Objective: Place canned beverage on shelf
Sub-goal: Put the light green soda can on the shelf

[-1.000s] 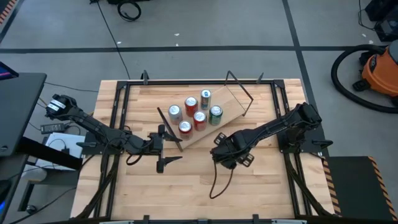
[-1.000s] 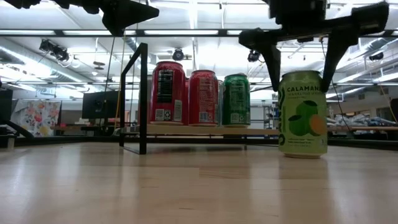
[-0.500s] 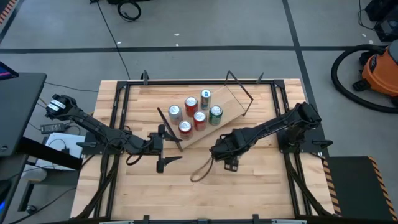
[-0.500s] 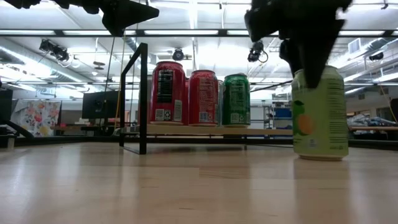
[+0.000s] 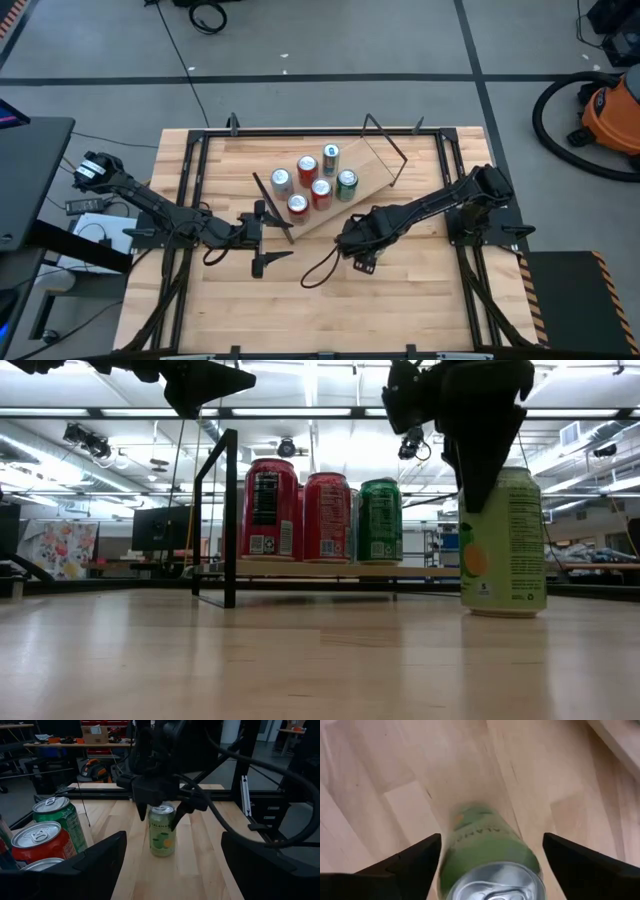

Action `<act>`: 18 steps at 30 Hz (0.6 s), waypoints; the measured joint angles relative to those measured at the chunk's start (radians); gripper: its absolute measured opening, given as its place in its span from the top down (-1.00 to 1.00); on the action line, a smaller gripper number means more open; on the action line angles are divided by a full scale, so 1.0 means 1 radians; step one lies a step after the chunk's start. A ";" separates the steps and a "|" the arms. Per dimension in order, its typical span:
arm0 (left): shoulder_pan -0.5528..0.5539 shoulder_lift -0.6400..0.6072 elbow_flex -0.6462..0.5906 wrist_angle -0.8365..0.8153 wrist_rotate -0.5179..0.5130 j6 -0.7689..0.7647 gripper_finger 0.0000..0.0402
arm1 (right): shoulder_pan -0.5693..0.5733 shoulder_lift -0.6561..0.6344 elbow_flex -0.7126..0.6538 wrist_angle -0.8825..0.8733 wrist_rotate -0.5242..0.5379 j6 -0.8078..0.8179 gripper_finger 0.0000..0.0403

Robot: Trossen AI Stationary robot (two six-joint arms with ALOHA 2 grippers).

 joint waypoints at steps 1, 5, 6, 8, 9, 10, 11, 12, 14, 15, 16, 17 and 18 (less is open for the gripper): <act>0.000 0.000 0.000 0.000 0.000 0.000 -0.67 | 0.000 -0.002 0.000 0.005 0.002 -0.008 -0.78; 0.000 0.000 0.000 0.000 0.000 0.000 -0.67 | -0.001 -0.002 0.001 0.012 -0.018 -0.047 -0.95; 0.000 0.000 0.000 0.000 0.000 0.000 -0.67 | -0.005 -0.002 0.001 0.010 -0.031 -0.059 -0.96; 0.000 0.000 0.000 0.000 0.000 0.001 -0.67 | -0.013 -0.002 0.001 0.004 -0.073 -0.100 -0.96; 0.000 0.000 0.000 0.000 0.000 0.001 -0.67 | -0.015 -0.002 0.001 0.001 -0.092 -0.139 -0.95; 0.000 0.000 0.000 0.000 0.000 0.001 -0.67 | -0.018 -0.003 0.002 0.000 -0.109 -0.184 -0.95; 0.000 0.000 0.000 0.000 0.000 0.001 -0.67 | -0.019 -0.003 0.002 -0.005 -0.119 -0.228 -0.95; 0.000 0.000 0.000 0.000 0.000 0.001 -0.67 | -0.016 -0.003 0.002 -0.015 -0.122 -0.270 -0.95; 0.000 0.000 0.000 0.000 0.000 0.001 -0.67 | -0.006 -0.004 0.002 -0.025 -0.105 -0.356 -0.95; 0.000 0.000 0.000 0.000 0.000 0.001 -0.67 | -0.002 -0.004 0.002 -0.026 -0.082 -0.400 -0.95; 0.000 0.000 0.000 0.000 0.000 0.001 -0.67 | 0.001 -0.004 0.003 -0.028 -0.056 -0.448 -0.95; 0.000 0.000 0.000 0.000 0.000 0.001 -0.67 | 0.005 -0.004 0.003 -0.031 -0.034 -0.494 -0.95; 0.000 0.000 0.000 0.000 0.000 0.001 -0.67 | 0.009 -0.004 0.003 -0.032 -0.025 -0.539 -0.95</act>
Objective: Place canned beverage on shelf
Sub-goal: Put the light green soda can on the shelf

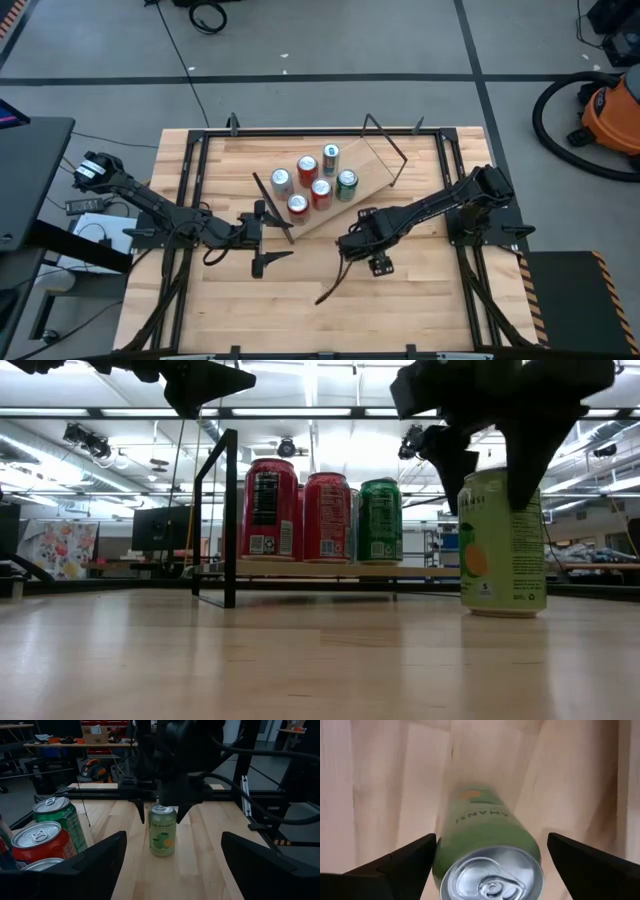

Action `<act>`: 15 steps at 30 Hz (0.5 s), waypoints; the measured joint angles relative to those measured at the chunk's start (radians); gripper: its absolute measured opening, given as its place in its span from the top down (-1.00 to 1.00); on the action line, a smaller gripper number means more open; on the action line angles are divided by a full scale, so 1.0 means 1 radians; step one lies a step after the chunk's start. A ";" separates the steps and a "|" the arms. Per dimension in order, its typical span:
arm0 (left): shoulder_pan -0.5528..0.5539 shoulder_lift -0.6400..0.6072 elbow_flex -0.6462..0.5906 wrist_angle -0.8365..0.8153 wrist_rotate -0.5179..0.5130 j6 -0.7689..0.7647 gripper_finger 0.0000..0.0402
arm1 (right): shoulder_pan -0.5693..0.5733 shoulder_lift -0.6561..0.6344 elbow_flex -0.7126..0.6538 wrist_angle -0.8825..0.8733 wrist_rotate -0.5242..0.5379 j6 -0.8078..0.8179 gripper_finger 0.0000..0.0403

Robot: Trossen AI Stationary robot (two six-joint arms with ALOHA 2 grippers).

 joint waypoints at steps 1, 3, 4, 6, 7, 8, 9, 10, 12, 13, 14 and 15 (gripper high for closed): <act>0.000 0.000 0.000 0.000 0.000 0.000 -0.67 | 0.002 0.000 0.000 0.001 0.002 -0.048 -0.95; 0.000 0.000 0.000 0.000 0.000 0.000 -0.67 | 0.007 0.000 0.000 0.000 0.000 -0.146 -0.95; 0.000 0.000 0.000 0.000 0.000 0.000 -0.67 | 0.010 0.000 0.000 -0.003 -0.008 -0.202 -0.95; 0.000 0.000 0.000 0.000 0.000 0.000 -0.67 | 0.015 -0.001 -0.003 0.000 -0.031 -0.312 -0.95; 0.000 0.000 0.000 0.000 0.000 0.000 -0.67 | 0.017 -0.001 -0.008 -0.001 -0.039 -0.363 -0.95; 0.000 0.000 0.000 0.000 0.000 0.000 -0.67 | 0.018 -0.002 -0.013 -0.003 -0.048 -0.403 -0.95; 0.000 0.000 0.000 0.000 0.000 0.000 -0.67 | 0.020 -0.002 -0.019 -0.002 -0.053 -0.434 -0.95; 0.000 0.000 0.000 0.000 0.000 0.000 -0.67 | 0.021 -0.002 -0.024 -0.002 -0.056 -0.455 -0.95; 0.000 0.000 0.000 0.000 0.000 0.000 -0.67 | 0.026 -0.002 -0.034 0.005 -0.039 -0.477 -0.95; 0.000 0.000 0.000 0.000 0.000 0.000 -0.67 | 0.028 -0.002 -0.037 0.010 -0.030 -0.479 -0.94; 0.000 0.000 0.000 0.000 0.000 0.001 -0.67 | 0.030 -0.002 -0.040 0.012 -0.027 -0.486 -0.94; 0.000 0.000 0.000 0.000 0.000 0.001 -0.67 | 0.033 -0.002 -0.042 0.014 -0.026 -0.502 -0.93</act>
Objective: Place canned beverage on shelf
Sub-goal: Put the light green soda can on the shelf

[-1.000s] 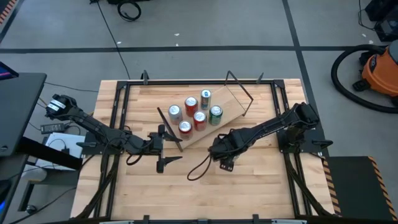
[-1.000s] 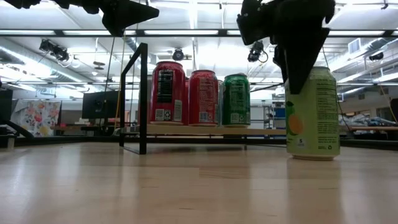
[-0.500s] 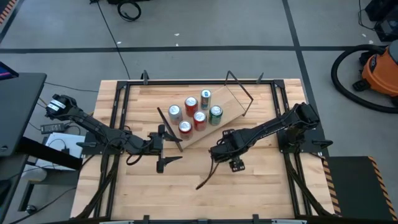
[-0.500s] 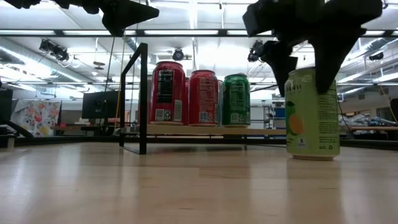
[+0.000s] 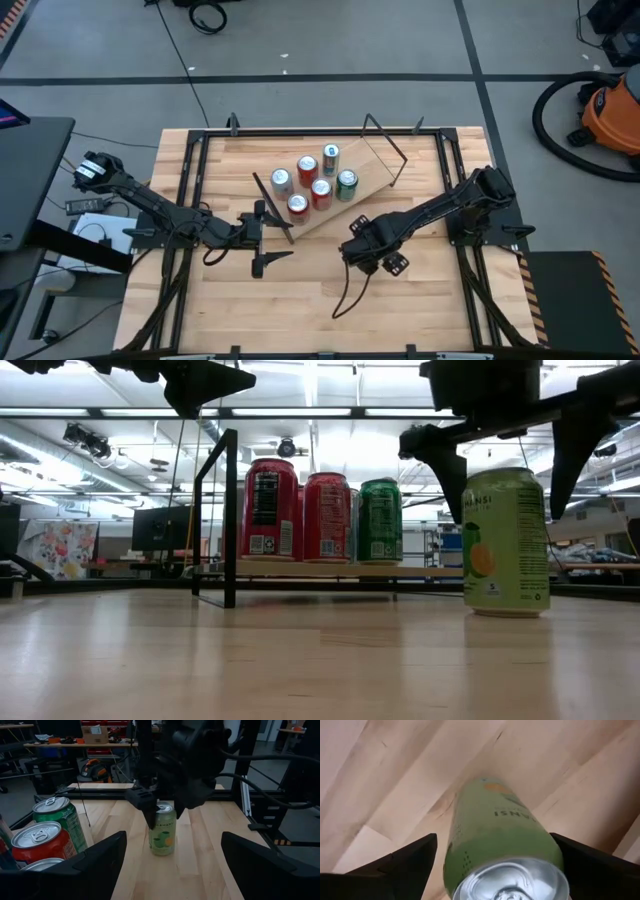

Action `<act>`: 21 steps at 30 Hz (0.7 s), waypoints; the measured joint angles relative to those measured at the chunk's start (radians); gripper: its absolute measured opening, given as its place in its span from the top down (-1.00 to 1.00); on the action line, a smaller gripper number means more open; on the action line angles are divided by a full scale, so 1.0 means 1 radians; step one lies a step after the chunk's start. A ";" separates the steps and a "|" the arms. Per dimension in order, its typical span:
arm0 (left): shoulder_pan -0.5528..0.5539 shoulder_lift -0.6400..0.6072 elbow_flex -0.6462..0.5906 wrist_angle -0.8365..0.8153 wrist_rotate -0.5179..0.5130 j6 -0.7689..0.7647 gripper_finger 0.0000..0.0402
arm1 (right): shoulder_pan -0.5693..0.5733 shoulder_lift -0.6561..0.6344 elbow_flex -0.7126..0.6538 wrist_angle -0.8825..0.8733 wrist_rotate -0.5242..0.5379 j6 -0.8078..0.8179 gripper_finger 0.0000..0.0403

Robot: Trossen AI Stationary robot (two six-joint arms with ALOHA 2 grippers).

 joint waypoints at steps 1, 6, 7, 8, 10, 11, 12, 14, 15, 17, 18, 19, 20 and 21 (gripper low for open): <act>0.000 0.000 0.000 0.000 0.000 0.000 -0.67 | 0.002 0.000 -0.004 0.005 0.001 -0.018 -0.92; 0.000 0.000 0.000 0.000 0.000 0.000 -0.67 | 0.015 0.000 -0.024 0.040 0.018 -0.112 -0.80; 0.000 0.000 0.000 0.000 0.000 0.000 -0.67 | 0.016 0.000 -0.030 0.042 0.025 -0.121 -0.77; 0.000 0.000 0.000 0.000 0.000 0.000 -0.67 | 0.016 0.000 -0.035 0.044 0.027 -0.128 -0.74; 0.000 0.000 0.000 0.000 0.000 0.000 -0.67 | 0.015 -0.003 -0.042 0.046 0.027 -0.132 -0.68; 0.000 0.000 0.000 0.000 0.000 0.000 -0.67 | 0.016 -0.004 -0.044 0.045 0.027 -0.132 -0.65; 0.000 0.000 0.000 0.000 0.000 0.000 -0.67 | 0.016 -0.004 -0.045 0.044 0.027 -0.130 -0.63; 0.000 0.000 0.000 0.000 0.000 0.000 -0.67 | 0.016 -0.004 -0.045 0.043 0.026 -0.121 -0.61; 0.000 0.000 0.000 0.000 0.000 0.000 -0.67 | 0.015 -0.004 -0.045 0.043 0.025 -0.110 -0.61; 0.000 0.000 0.000 0.000 0.000 0.000 -0.67 | 0.011 -0.004 -0.046 0.043 0.024 -0.087 -0.61; 0.000 0.000 0.000 0.000 0.000 0.000 -0.67 | 0.007 -0.004 -0.046 0.042 0.024 -0.060 -0.62; 0.000 0.000 0.000 0.000 0.000 0.000 -0.67 | 0.002 -0.004 -0.046 0.042 0.023 -0.028 -0.62; 0.000 0.000 0.000 0.000 0.000 0.000 -0.67 | -0.004 -0.004 -0.046 0.041 0.019 0.003 -0.63; 0.000 0.000 0.000 0.000 0.000 0.000 -0.67 | -0.010 -0.004 -0.046 0.039 0.012 0.040 -0.63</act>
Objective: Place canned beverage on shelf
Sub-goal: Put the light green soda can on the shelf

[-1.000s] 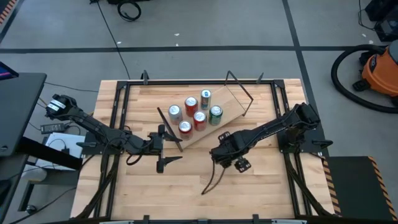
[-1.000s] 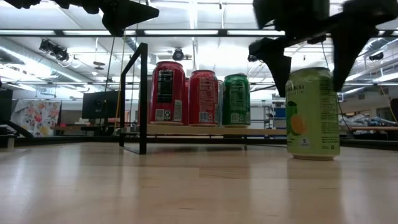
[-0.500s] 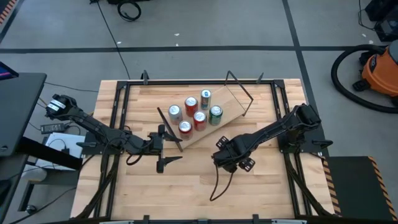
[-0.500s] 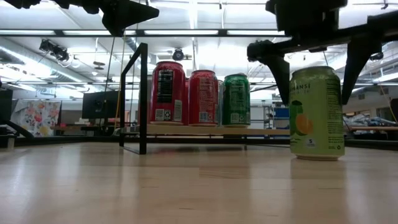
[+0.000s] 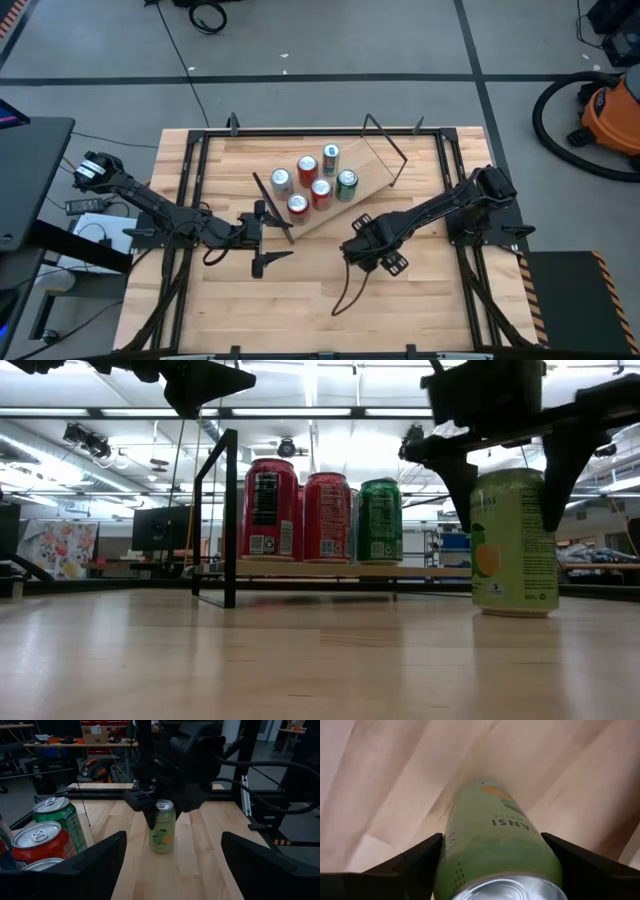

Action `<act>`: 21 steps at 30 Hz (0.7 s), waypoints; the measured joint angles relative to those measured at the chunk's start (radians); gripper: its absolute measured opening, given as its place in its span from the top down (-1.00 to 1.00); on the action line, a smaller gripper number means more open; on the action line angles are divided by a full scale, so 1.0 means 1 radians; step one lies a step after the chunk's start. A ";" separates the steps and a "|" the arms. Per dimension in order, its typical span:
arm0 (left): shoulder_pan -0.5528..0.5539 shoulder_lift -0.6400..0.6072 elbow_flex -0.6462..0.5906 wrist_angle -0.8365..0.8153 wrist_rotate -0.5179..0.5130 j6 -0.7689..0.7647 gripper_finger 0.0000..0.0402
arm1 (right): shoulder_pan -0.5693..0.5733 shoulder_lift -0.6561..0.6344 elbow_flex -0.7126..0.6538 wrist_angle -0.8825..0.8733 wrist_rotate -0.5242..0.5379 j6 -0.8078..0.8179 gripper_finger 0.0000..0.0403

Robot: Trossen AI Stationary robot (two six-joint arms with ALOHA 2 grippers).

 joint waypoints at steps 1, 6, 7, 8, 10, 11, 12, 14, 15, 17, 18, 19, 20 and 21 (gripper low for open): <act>0.000 0.000 0.000 0.000 0.000 0.000 -0.67 | -0.006 0.000 0.000 -0.001 -0.009 0.042 -0.63; 0.000 0.000 0.000 0.000 0.000 0.000 -0.67 | -0.040 -0.001 0.000 0.007 -0.052 0.288 -0.63; 0.000 0.000 0.000 0.000 0.000 0.000 -0.67 | -0.045 -0.001 0.001 0.007 -0.058 0.313 -0.63; 0.000 0.000 0.000 0.000 0.000 0.000 -0.67 | -0.049 -0.001 0.001 0.007 -0.059 0.326 -0.63; 0.000 0.000 0.000 0.000 0.000 0.000 -0.67 | -0.054 -0.001 0.001 -0.001 -0.059 0.327 -0.63; 0.000 0.000 0.000 0.000 0.000 0.000 -0.67 | -0.057 -0.004 0.000 -0.010 -0.059 0.323 -0.63; 0.000 0.000 0.000 0.000 0.000 0.000 -0.67 | -0.059 -0.005 -0.001 -0.023 -0.061 0.314 -0.63; 0.000 0.000 0.000 0.000 0.000 0.000 -0.67 | -0.065 -0.014 -0.005 -0.042 -0.064 0.291 -0.63; 0.000 0.000 0.000 0.000 0.000 0.000 -0.67 | -0.070 -0.019 -0.006 -0.049 -0.063 0.279 -0.63; 0.000 0.000 0.000 0.000 0.000 0.000 -0.67 | -0.079 -0.041 -0.007 -0.054 -0.049 0.260 -0.63; 0.000 0.000 0.000 0.000 0.000 0.000 -0.67 | -0.084 -0.054 -0.005 -0.060 -0.038 0.249 -0.63; 0.000 0.000 0.000 0.000 0.000 0.000 -0.67 | -0.090 -0.068 -0.004 -0.065 -0.027 0.242 -0.63; 0.000 0.000 0.000 0.000 0.000 0.000 -0.67 | -0.096 -0.079 -0.004 -0.071 -0.015 0.235 -0.63; 0.000 0.000 0.000 0.000 0.000 0.000 -0.67 | -0.103 -0.089 -0.005 -0.074 -0.001 0.226 -0.63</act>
